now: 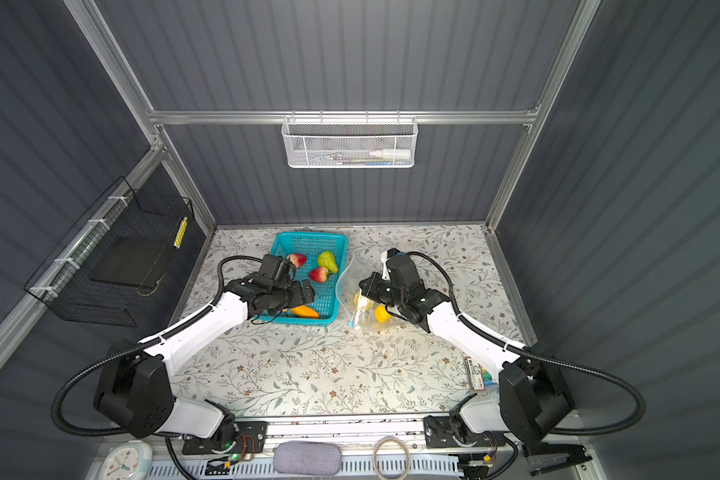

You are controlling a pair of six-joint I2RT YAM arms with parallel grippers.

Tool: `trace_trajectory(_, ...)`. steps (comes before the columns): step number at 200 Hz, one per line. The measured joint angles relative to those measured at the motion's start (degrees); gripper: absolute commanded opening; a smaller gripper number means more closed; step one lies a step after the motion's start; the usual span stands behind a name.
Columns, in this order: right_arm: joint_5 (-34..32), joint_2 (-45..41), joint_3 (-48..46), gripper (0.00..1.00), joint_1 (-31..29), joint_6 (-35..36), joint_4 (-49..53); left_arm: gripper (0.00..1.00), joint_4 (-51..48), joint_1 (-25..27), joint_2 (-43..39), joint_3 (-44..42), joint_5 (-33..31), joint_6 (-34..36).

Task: Place the food in the zip-top bag and seal the zipper
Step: 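Move the left gripper back over the basket toward the orange-yellow squash, then lower the left gripper onto the orange-yellow squash and grasp it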

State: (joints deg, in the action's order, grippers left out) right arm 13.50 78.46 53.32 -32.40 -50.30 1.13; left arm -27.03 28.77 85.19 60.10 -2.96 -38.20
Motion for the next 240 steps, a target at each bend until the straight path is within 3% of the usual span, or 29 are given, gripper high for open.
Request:
trace_trajectory(143,-1.2,-0.1,-1.2,0.0,0.0,0.4,0.7,0.99,7.4,0.0,14.5,-0.1,3.2,-3.3)
trace_trajectory(216,-1.6,-0.5,-1.6,0.0,0.0,0.4,0.7,0.82,7.3,0.0,17.2,2.5,3.1,0.1)
trace_trajectory(240,-1.7,-0.5,-1.6,0.0,0.0,0.4,0.7,0.68,7.3,0.0,17.5,2.5,2.9,1.3)
